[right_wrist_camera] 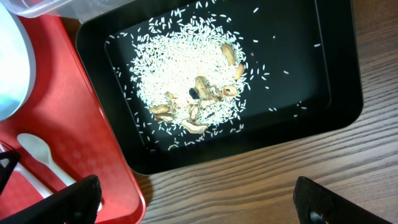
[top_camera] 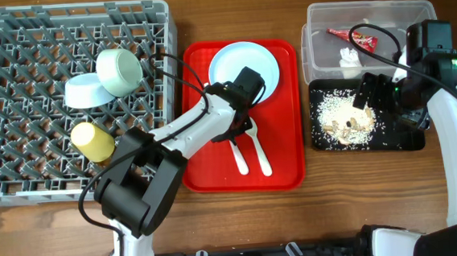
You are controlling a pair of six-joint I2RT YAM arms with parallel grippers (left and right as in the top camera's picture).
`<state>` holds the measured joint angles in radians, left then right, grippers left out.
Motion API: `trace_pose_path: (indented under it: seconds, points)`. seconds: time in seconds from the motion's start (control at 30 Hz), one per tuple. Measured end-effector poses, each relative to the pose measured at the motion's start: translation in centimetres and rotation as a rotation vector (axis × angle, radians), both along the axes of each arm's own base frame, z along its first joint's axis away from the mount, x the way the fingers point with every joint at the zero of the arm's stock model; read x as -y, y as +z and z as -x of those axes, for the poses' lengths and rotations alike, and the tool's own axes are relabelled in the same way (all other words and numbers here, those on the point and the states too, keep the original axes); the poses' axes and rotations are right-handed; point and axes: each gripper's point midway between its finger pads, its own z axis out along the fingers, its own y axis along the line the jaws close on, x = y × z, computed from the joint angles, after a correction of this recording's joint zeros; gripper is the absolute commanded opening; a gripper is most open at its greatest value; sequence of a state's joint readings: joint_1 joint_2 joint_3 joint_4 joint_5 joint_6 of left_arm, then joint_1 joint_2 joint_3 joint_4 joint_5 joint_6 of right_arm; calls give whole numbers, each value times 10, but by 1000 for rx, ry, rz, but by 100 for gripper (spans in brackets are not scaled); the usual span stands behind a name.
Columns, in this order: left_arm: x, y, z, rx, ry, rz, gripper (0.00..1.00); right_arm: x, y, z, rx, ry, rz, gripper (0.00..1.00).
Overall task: Sort waste into correct bins and load items into the dishwasher rack
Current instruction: 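Carry the white fork to the dish rack and drop it in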
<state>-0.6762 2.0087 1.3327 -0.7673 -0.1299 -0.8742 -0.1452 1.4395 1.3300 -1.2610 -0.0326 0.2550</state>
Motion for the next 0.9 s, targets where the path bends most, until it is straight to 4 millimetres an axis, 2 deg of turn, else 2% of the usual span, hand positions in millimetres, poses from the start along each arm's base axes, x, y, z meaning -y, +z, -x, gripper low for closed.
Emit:
trace_pose_path:
  seconds: [0.1,0.2,0.4,0.47,0.5,0.67,0.8,0.9]
  points:
    - [-2,4,-1,4,2,3,18,0,0,0,-2,0,0,100]
    - [-3,18,-4,31,-12,19,18,0,0,1,-3,0,0,100]
    - [-12,74,-14,133,-83,66,18,0,0,1,-3,0,0,100]
    - [-19,88,-14,150,-101,67,12,0,0,1,-3,0,0,100]
    - [-29,101,-14,166,-124,61,11,0,0,1,-3,0,0,100]
    - [-74,130,-17,191,-194,12,15,0,0,1,-4,0,-1,99]
    - [-118,162,-29,272,-199,-16,15,0,0,1,-3,0,0,100]
    - [-141,179,-37,330,-201,-39,12,0,0,1,-3,0,0,100]
